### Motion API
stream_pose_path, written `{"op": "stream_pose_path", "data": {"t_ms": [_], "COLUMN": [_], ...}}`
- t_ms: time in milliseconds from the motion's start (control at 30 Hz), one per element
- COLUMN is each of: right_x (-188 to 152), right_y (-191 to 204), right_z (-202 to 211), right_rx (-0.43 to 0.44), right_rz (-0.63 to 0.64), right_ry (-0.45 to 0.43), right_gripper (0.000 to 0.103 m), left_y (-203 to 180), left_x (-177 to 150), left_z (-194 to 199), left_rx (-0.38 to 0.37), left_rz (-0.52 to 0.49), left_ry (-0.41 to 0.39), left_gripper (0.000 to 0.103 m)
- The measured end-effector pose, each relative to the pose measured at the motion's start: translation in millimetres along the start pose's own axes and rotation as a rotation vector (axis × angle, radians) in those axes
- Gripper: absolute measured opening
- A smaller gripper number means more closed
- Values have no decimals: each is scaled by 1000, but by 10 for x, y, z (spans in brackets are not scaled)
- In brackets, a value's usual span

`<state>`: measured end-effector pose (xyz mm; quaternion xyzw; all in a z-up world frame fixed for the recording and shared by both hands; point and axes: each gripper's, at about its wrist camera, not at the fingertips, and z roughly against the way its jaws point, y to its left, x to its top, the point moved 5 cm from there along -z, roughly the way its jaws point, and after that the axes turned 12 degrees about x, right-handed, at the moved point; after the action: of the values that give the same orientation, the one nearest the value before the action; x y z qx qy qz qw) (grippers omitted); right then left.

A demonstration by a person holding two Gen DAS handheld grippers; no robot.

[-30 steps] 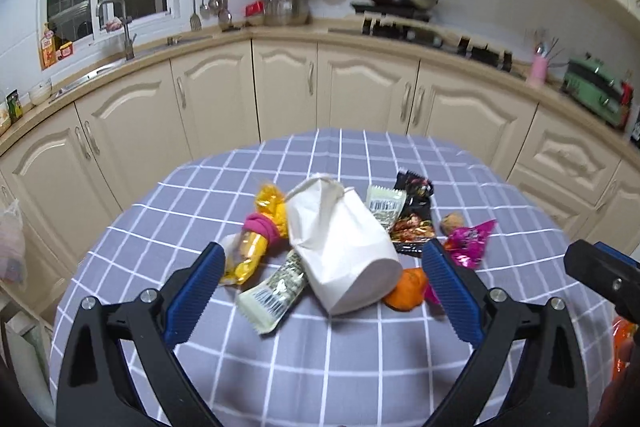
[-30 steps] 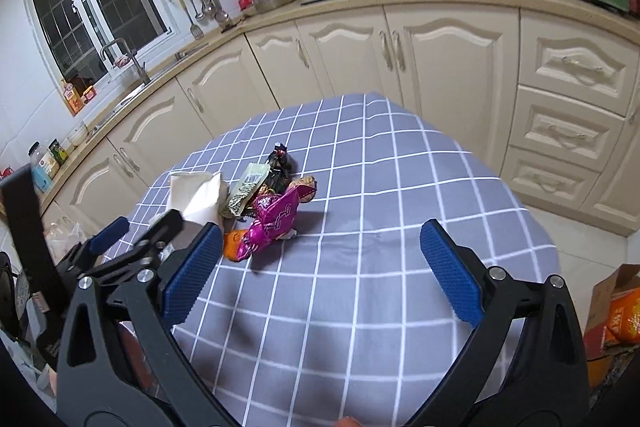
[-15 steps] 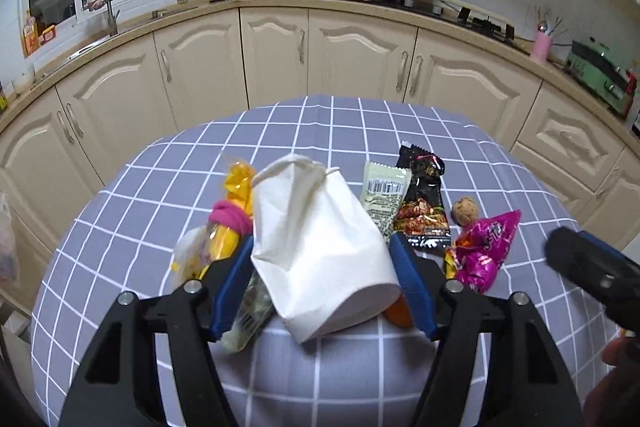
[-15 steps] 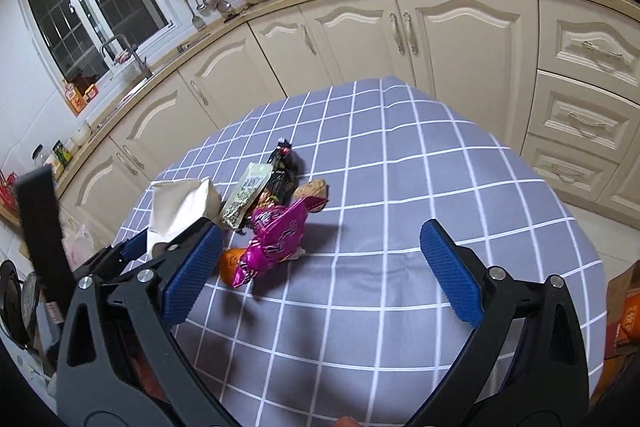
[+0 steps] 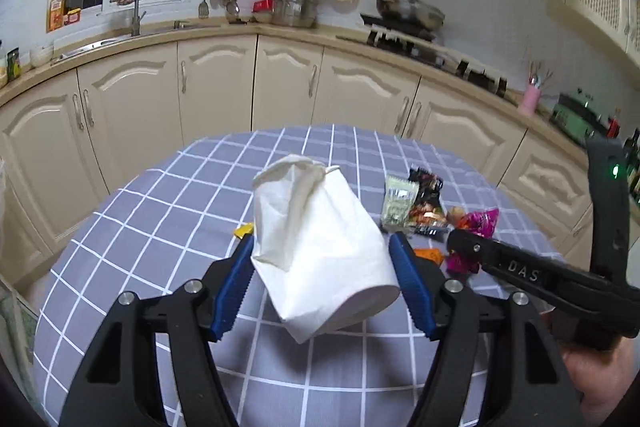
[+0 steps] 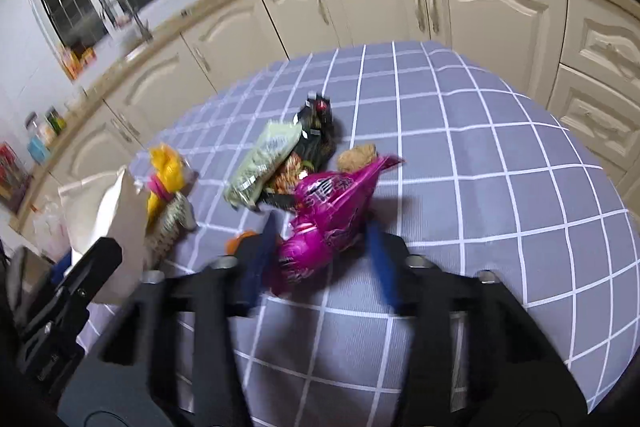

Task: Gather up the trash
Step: 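Grasp the white paper cup with the left tool while the right tool grasps the pink wrapper, then carry the cup and pink wrapper to the blue bin and open both tools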

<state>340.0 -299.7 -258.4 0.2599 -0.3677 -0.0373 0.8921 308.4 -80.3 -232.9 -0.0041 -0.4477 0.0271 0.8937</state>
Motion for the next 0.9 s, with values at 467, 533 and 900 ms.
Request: {"op": "stream_pose_path", "data": {"t_ms": [467, 533, 900], "right_x": [-140, -166, -422], "right_y": [257, 249, -107], "right_z": [547, 719, 1988], "right_rx": [-17, -31, -121], "right_rz": [67, 70, 52], "right_ry": [-75, -85, -214], "right_gripper": [38, 38, 38], "left_y": [-93, -109, -666], "left_x": [-4, -7, -102], "left_z": [195, 218, 945], "left_rx": [-68, -75, -240], "left_rz": [-28, -33, -113], "left_ry": [-79, -86, -125], "left_gripper": [66, 66, 66]}}
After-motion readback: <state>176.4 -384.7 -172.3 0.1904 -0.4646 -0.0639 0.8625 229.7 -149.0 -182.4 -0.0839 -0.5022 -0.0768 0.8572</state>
